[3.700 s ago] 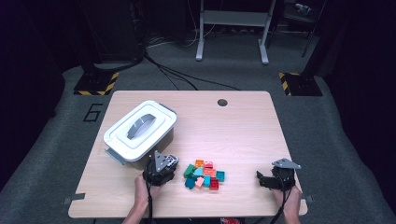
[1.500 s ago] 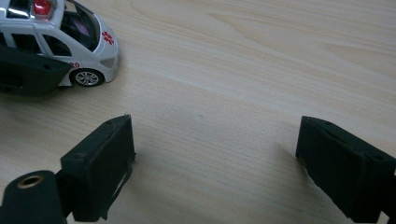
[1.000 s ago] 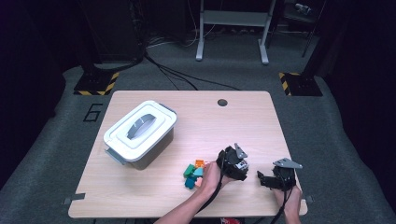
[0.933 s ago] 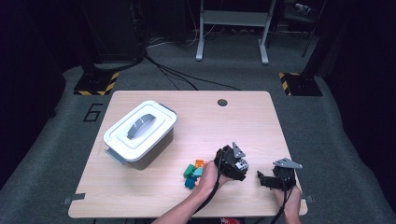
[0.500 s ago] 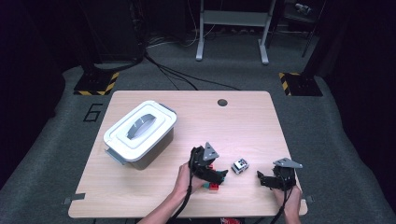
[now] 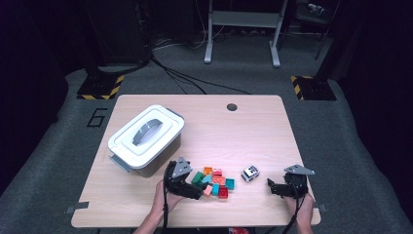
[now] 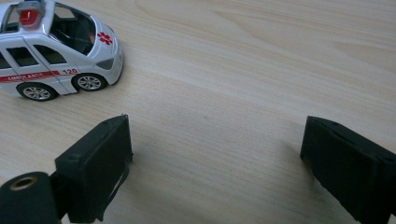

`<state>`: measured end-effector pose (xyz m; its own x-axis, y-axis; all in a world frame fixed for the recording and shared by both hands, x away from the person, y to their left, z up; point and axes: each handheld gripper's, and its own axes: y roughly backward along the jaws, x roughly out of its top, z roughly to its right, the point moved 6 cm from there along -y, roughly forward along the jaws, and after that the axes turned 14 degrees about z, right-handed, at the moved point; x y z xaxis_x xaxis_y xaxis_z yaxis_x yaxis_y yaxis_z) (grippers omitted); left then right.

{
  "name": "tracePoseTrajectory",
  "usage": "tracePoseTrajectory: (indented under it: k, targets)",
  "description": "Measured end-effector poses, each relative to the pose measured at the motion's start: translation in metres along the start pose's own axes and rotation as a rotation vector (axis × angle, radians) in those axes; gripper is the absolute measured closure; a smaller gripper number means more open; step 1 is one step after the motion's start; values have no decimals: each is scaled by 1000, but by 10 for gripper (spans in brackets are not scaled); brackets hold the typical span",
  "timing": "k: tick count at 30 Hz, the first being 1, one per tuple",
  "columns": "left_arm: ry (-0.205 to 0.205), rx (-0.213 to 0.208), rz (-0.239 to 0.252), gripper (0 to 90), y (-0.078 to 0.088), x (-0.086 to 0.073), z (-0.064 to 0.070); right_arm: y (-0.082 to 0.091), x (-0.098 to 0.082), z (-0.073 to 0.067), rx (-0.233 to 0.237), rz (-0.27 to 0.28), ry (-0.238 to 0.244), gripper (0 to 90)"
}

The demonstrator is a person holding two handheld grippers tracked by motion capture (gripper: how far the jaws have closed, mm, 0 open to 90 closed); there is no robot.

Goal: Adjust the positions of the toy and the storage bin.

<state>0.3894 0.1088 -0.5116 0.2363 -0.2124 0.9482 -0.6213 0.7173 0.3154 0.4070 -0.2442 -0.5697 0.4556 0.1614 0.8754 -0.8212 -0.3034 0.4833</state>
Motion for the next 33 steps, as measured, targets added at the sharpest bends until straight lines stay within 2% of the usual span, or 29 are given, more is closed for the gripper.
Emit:
tracePoseTrajectory:
  k: [1, 3, 7, 9, 10, 12, 13, 14, 16, 19, 21, 26, 33]
  targets:
    - [7, -7, 7, 0, 2, -4, -2, 0, 0, 0, 1, 1, 3, 83]
    - [9, 5, -12, 0, 7, -13, -5, 0, 0, 0, 0, 0, 0, 83]
    - [25, -9, -38, 3, 12, -32, -7, 0, 0, 0, 1, 0, -2, 86]
    - [18, 6, -58, 15, 12, -39, -9, 0, 0, 0, 3, 2, 1, 88]
    - [29, -6, -62, 25, 12, -43, -9, 0, 0, 0, 2, 1, -2, 88]
    - [24, -1, -78, 73, 10, -49, -9, 0, 0, 0, 1, 2, 1, 90]
    - [33, -18, -78, 113, 9, -51, -8, 0, 0, 0, 1, 2, 1, 90]
    - [29, -13, -87, 162, 6, -54, -8, 0, 0, 0, 1, 2, 1, 91]
    - [36, -35, -91, 217, 3, -55, -6, 0, 0, 0, 1, 3, 2, 92]
    - [30, -50, -96, 324, -3, -54, -2, 0, 0, 0, 0, 3, 4, 95]
    - [22, -67, -103, 363, -7, -53, 1, 0, 0, 0, 1, 3, 7, 96]
    - [8, -114, -115, 405, -18, -50, 11, 1, 0, -1, 0, 0, -2, 103]
    - [-21, -179, -134, 399, -36, -46, 27, 1, 0, 0, 3, 5, 7, 108]
